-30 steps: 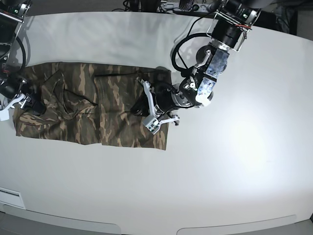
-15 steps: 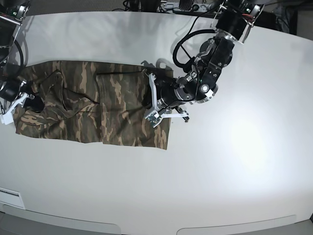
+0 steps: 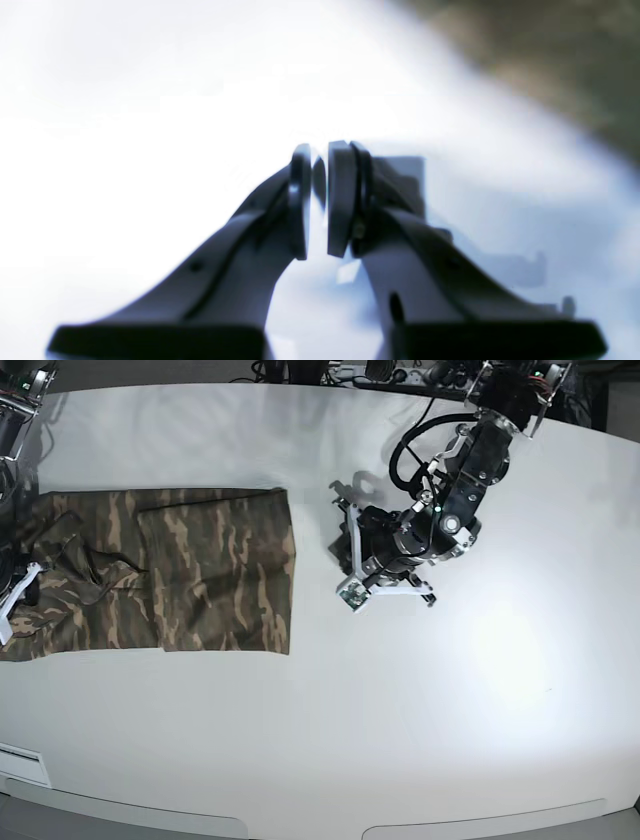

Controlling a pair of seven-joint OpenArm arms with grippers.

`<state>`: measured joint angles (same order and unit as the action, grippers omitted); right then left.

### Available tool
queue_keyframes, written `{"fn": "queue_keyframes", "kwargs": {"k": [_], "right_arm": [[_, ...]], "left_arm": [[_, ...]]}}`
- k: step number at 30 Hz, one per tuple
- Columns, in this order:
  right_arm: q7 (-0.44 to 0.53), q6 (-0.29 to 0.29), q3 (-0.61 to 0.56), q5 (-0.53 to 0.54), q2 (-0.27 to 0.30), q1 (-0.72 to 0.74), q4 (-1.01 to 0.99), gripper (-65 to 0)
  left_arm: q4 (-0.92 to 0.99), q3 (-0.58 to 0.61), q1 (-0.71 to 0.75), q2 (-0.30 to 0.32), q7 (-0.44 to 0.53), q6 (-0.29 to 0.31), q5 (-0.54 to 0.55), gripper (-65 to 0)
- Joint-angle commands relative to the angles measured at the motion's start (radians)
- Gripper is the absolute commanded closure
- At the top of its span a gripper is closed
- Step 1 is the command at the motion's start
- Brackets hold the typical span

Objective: Fold the T-shirt properly
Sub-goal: 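Grasp the shirt end with the right gripper and fold it over toward the left gripper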

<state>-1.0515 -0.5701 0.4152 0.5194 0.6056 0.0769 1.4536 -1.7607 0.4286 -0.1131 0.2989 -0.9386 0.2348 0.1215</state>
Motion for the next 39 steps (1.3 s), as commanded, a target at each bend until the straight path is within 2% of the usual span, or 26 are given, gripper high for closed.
{"fn": "queue_keyframes", "kwargs": {"k": [1, 5, 8, 11, 14, 17, 19, 20, 23, 26, 30, 31, 32, 35, 36, 38, 39], "right_arm": [[0.019, 0.022, 0.012, -0.01, 0.029, 0.016, 0.047, 0.0], [-0.003, 0.099, 0.012, -0.056, 0.029, 0.014, 0.155, 0.0], [-0.045, 0.118, 0.012, 0.005, 0.026, 0.014, 0.226, 0.0], [-0.111, 0.106, 0.012, 0.16, 0.026, 0.014, 0.277, 0.0], [-0.191, 0.019, 0.012, 0.367, 0.026, 0.014, 0.293, 0.0], [-0.269, -0.029, 0.012, 0.628, 0.017, 0.014, 0.292, 0.0], [-0.304, -0.069, 0.012, 0.791, -0.013, 0.014, 0.292, 0.0], [-0.315, -0.09, 0.012, 0.831, -0.035, 0.014, 0.292, 0.0], [-0.32, -0.128, 0.011, 0.836, -0.119, 0.014, 0.291, 0.0], [-0.319, -0.128, 0.011, 0.803, -0.206, 0.014, 0.279, 0.0], [-0.317, -0.128, 0.01, 0.792, -0.287, 0.014, 0.23, 0.0], [-0.314, -0.128, 0.01, 0.786, -0.301, 0.014, 0.216, -1.5], [-0.315, -0.128, 0.009, 0.786, -0.312, 0.014, 0.2, -7.7], [-0.319, -0.128, -0.037, 0.796, -0.317, 0.014, 0.162, -35.7], [-0.341, -0.128, -0.066, 0.83, -0.316, 0.014, 0.161, -40.4], [-0.345, -0.128, -0.133, 0.964, -0.313, 0.02, 0.161, -40.9], [-0.345, -0.128, -0.166, 0.964, -0.312, 0.023, 0.161, -40.9]], "left_arm": [[-0.013, -0.016, -0.011, 0.02, -0.006, -0.016, -0.015, -7.7], [-0.013, -0.065, 0.0, 0.051, -0.005, -0.019, -0.012, -7.7], [-0.013, -0.114, 0.019, 0.056, -0.002, -0.019, -0.013, -7.7], [-0.013, -0.166, 0.041, 0.056, 0.0, -0.019, -0.009, -7.7], [-0.013, -0.21, 0.055, 0.056, 0.019, -0.019, -0.009, -7.7], [-0.013, -0.235, 0.055, 0.056, 0.018, -0.019, -0.008, -7.7], [-0.013, -0.245, 0.055, 0.056, 0.017, -0.019, 0.01, -7.7], [-0.013, -0.246, 0.056, 0.056, 0.017, -0.019, 0.021, -7.7], [-0.013, -0.246, 0.055, 0.056, 0.017, -0.018, 0.034, -7.7], [-0.013, -0.246, 0.055, 0.056, 0.018, -0.018, 0.035, -7.7], [-0.013, -0.246, 0.057, 0.056, 0.018, -0.018, 0.037, -7.7], [-0.013, -0.246, 0.058, 0.056, 0.018, -0.019, 0.037, -7.7], [-0.013, -0.246, 0.058, 0.056, 0.018, -0.019, 0.037, -7.7], [-0.013, -0.246, 0.058, 0.056, 0.018, -0.019, 0.037, -7.7], [-0.013, -0.246, 0.058, 0.056, 0.018, -0.019, 0.037, -7.7], [-0.013, -0.246, 0.058, 0.056, 0.018, -0.019, 0.046, -7.7], [-0.013, -0.246, 0.058, 0.055, 0.019, -0.019, 0.053, -7.7]]}}
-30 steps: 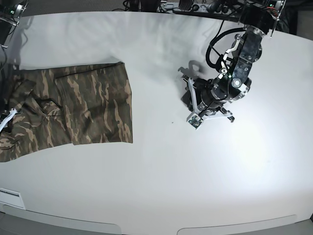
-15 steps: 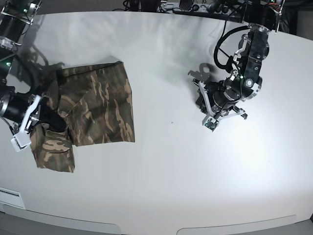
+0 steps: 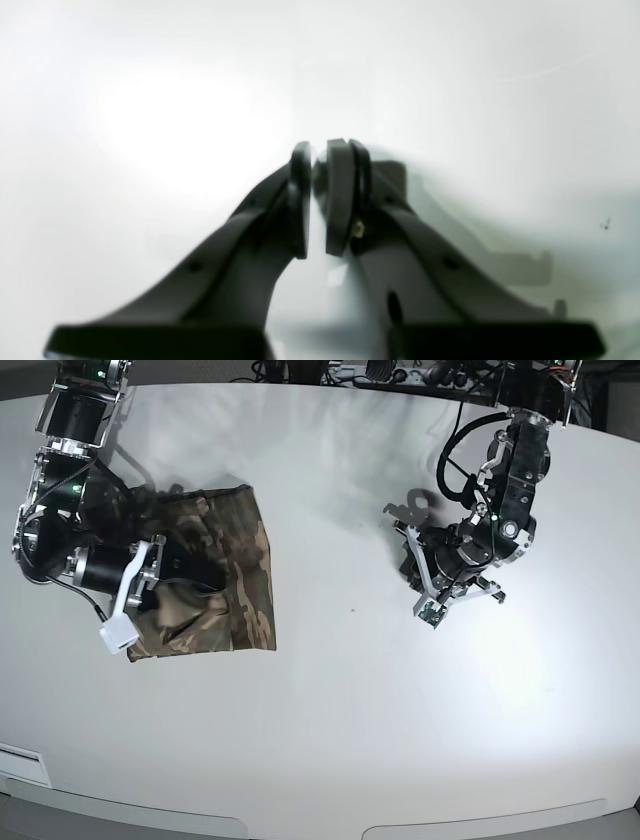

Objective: Fold the T-shirt properly
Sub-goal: 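Grasp the shirt end with the right gripper and fold it over toward the left gripper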

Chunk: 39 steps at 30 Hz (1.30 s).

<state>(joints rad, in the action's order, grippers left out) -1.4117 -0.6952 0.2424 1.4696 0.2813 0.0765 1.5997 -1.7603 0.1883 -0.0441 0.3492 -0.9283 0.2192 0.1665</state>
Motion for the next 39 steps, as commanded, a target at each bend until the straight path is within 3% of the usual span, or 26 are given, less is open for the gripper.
{"fn": "queue_keyframes", "kwargs": {"k": [1, 9, 19, 21, 24, 30, 39], "right_arm": [[0.015, -0.003, -0.024, 0.014, 0.013, 0.027, 0.015, -40.9], [0.015, -0.003, -0.149, 0.014, 0.013, 0.06, 0.023, -40.6], [0.015, -0.003, -0.023, 0.014, 0.026, 0.202, 0.024, -39.4], [0.015, -0.003, 0.026, 0.014, 0.047, 0.212, 0.024, -29.1], [0.015, -0.003, 0.103, -0.078, 0.081, 0.201, 0.024, 0.0], [0.015, -0.003, 0.179, -0.088, 0.16, 0.053, 0.024, 0.0], [0.015, -0.003, 0.175, -0.092, 0.063, -0.124, 0.024, 0.0]], "left_arm": [[-0.013, -0.006, -0.011, 0.005, 0.011, -0.003, 0.013, -7.7], [-0.013, -0.006, -0.011, 0.005, 0.011, -0.003, 0.026, -7.7], [-0.013, -0.006, -0.002, 0.012, 0.011, -0.002, 0.026, -7.7], [-0.013, -0.006, 0.001, 0.023, 0.007, -0.001, 0.026, -7.7], [-0.013, -0.006, -0.001, 0.044, 0.008, 0.001, 0.025, -7.7], [-0.013, -0.006, 0.0, 0.053, 0.01, 0.001, 0.026, -7.7], [-0.013, -0.006, -0.001, 0.052, 0.024, 0.001, 0.027, -7.7]]}}
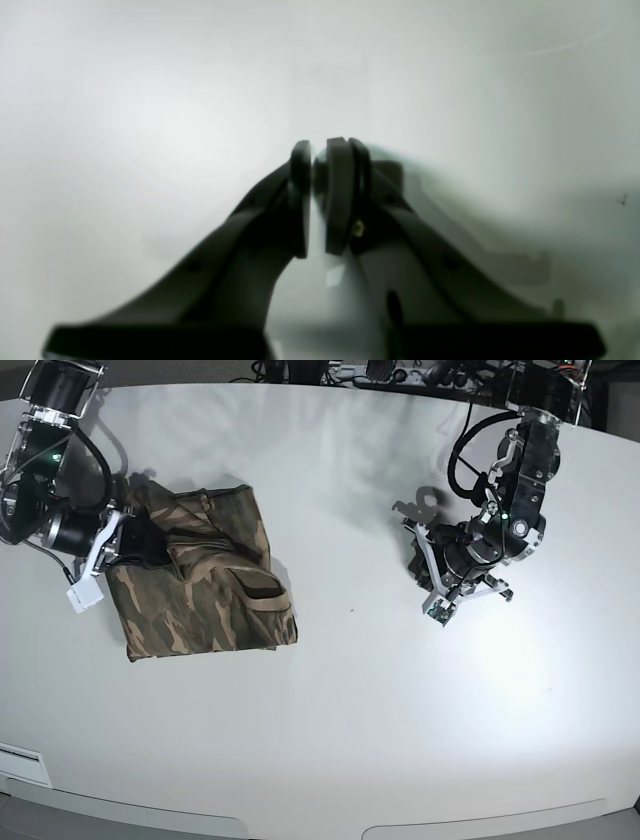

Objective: Fold the T-shirt properly
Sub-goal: 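Grasp the shirt end with the right gripper and fold it over toward the left gripper, then grasp the folded bundle with the left gripper and rotate it on the table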

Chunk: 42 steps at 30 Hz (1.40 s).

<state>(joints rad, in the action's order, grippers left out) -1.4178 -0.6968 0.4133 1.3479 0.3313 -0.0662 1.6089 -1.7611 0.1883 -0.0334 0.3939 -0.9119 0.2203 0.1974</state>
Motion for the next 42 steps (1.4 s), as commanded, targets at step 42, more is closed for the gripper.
{"fn": "queue_keyframes", "kwargs": {"k": [42], "right_arm": [[0.021, -0.001, -0.119, -0.002, -0.062, -0.004, 0.082, 0.0]], "left_arm": [[-0.041, -0.006, -0.053, 0.004, 0.017, 0.465, 0.686, -5.7]]}}
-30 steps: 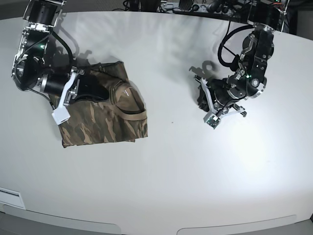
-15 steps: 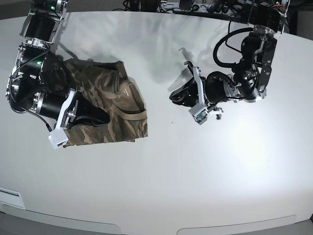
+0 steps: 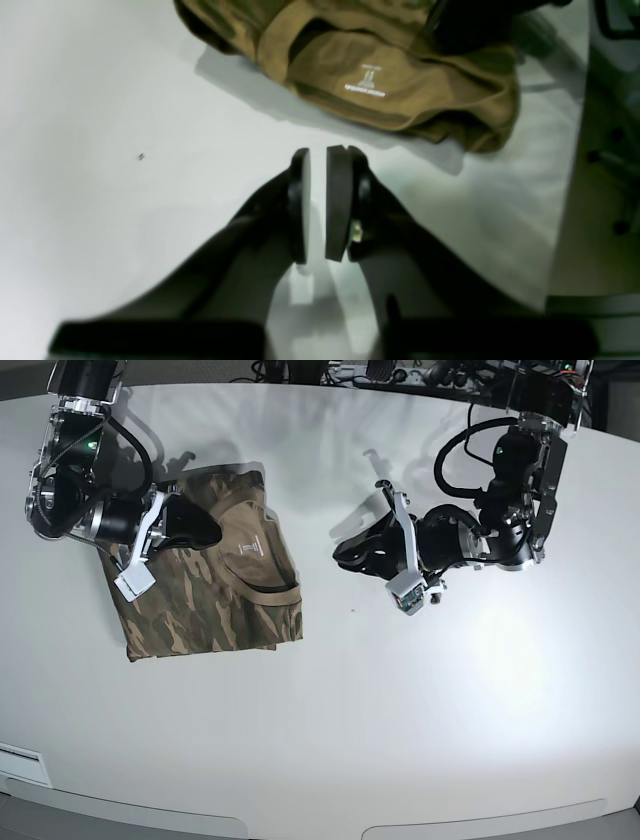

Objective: Fold the T-shirt properly
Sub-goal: 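Grasp the folded bundle with the left gripper and rotate it on the table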

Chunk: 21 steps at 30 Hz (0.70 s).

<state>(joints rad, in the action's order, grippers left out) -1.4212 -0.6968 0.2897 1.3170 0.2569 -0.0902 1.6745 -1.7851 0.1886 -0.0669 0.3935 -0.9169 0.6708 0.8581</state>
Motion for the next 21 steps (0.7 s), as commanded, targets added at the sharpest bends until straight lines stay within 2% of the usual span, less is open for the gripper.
{"fn": "queue_keyframes", "kwargs": {"k": [1, 3, 8, 12, 17, 20, 21], "right_arm": [[0.025, -0.001, 0.005, 0.008, 0.012, 0.029, 0.016, 0.0], [0.025, -0.001, 0.005, -0.072, 0.012, 0.06, 0.016, 0.0], [0.216, -0.001, 0.002, -0.333, 0.016, 0.153, 0.016, 0.0], [0.296, -0.001, -0.053, -0.476, 0.067, 0.21, 0.0, 0.0], [0.345, -0.001, -0.155, -0.545, 0.152, 0.273, -0.082, 0.0], [0.42, -0.001, -0.206, -0.622, 0.192, 0.307, -0.141, 0.0], [0.444, -0.001, -0.218, -0.647, 0.201, 0.319, -0.155, 0.0]], "left_arm": [[-0.017, -0.006, -0.02, 0.002, 0.022, 0.027, 0.06, -2.1], [-0.017, -0.006, -0.029, -0.011, 0.016, 0.027, 0.109, 0.0], [-0.017, -0.005, -0.059, -0.099, -0.013, 0.027, 0.119, 0.0], [-0.016, 0.047, -0.079, -0.161, -0.024, 0.027, 0.111, 0.0], [-0.013, 0.216, -0.083, -0.22, -0.018, 0.027, -0.062, 0.0], [-0.008, 0.343, -0.083, -0.253, 0.014, 0.027, -0.213, 0.0], [-0.007, 0.381, -0.082, -0.265, 0.041, 0.004, -0.277, 0.0]]}}
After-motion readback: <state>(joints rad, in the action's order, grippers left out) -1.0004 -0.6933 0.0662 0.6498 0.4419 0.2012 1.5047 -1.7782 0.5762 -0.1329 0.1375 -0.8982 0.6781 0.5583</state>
